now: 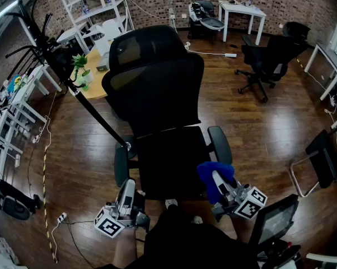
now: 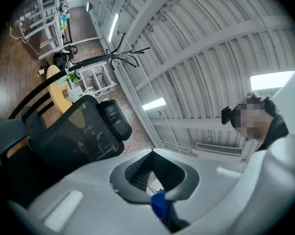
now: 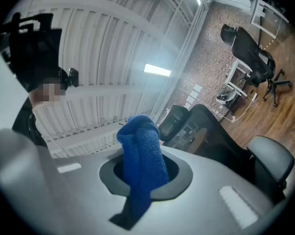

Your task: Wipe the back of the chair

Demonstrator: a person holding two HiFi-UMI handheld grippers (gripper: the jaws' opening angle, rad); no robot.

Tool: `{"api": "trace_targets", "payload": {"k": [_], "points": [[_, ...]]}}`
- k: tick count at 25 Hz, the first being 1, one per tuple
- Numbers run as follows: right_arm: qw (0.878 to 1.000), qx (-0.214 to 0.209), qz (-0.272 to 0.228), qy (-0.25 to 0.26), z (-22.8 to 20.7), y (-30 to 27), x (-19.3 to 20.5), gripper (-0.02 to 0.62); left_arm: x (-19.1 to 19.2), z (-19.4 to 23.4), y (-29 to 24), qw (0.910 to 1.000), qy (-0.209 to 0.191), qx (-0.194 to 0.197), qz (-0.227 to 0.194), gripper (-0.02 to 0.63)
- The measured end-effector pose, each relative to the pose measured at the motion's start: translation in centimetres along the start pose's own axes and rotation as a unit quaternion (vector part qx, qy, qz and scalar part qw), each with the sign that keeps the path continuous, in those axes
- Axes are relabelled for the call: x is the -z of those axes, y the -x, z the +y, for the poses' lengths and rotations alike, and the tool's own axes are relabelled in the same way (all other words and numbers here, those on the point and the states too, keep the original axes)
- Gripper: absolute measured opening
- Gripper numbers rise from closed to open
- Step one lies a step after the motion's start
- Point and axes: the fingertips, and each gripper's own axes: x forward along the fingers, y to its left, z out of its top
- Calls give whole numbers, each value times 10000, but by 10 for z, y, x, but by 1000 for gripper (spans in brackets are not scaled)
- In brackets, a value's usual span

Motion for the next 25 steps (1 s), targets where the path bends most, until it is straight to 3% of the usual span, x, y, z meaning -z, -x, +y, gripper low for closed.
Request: {"api": "trace_targets", "payload": {"k": [7,14,19,25], "points": [[9991,82,13,411,-10,-93,5,32,-56,62,-35,9991,204,346,-106,6],[9964,118,-340,771,-25,-194,-35,32,-111,123,-62,9977,441,476,-181,6],[9935,-333,-305,1041,-33,-268,-62,32,-112,141,-65,9976,585,291,-224,6],[9869,-986,-45,1273,-36,-401,-81,32,-123,148,-47,9983,358,-71,-449,6]]}}
